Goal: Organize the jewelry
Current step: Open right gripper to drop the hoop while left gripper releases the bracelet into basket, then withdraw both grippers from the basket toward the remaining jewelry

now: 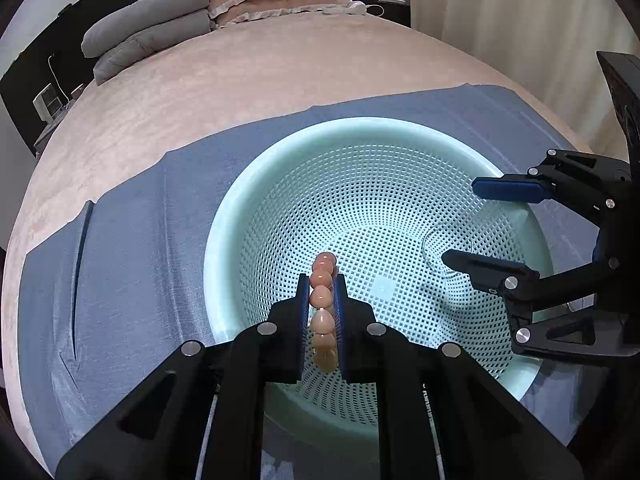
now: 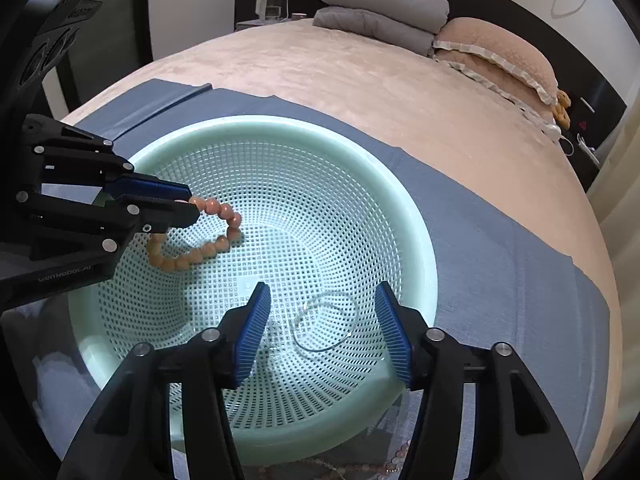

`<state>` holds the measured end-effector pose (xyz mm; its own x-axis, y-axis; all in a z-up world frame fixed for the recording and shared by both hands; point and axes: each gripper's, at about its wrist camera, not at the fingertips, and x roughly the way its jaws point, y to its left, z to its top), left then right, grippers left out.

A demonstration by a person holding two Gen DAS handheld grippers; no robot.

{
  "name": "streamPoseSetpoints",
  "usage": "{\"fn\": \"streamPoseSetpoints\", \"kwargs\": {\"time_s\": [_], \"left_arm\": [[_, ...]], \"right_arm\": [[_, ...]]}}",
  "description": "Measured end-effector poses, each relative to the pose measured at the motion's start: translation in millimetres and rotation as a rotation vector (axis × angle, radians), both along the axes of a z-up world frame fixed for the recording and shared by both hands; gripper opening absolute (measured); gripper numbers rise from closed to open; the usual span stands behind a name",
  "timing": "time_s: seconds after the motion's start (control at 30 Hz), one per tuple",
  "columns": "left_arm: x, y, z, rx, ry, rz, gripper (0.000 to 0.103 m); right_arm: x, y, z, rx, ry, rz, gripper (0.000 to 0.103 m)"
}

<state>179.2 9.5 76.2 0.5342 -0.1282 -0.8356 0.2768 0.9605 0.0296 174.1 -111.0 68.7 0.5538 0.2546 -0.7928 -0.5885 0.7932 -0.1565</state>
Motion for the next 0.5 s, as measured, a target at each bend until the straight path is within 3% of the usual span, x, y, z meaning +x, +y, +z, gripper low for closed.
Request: {"fn": "streamPoseSetpoints", "kwargs": {"time_s": [0.13,0.2,0.3,0.37,0.5], "left_arm": [[-3.5,3.5,7.3,-0.003,-0.013,0.013,0.018],[-9.2,4.6,14.8,-0.001,-0.036,0.017,0.035],[-19.5,7.0,24.9,-0.005,-0.057,0.02,0.04],[-29.0,10.1,32.3,-0.019,-0.076,0.028,0.051],[-54.3,14.6,44.8,-0.027,-0.118,0.034,0.057]], "right_arm": [[-5.8,-2.2,3.8,-0.012,-0.012,0.004,0.059],[-10.7,-3.9,7.3,-0.016,-0.025,0.01,0.062],[-18.6,-7.8,13.9,-0.019,-0.045,0.003,0.067],[-24.7,-13.6,19.4,-0.004,-0.052,-0.003,0.068],[-39.5,-32.3,31.3,0.028,-0.077,-0.035,0.081]]}}
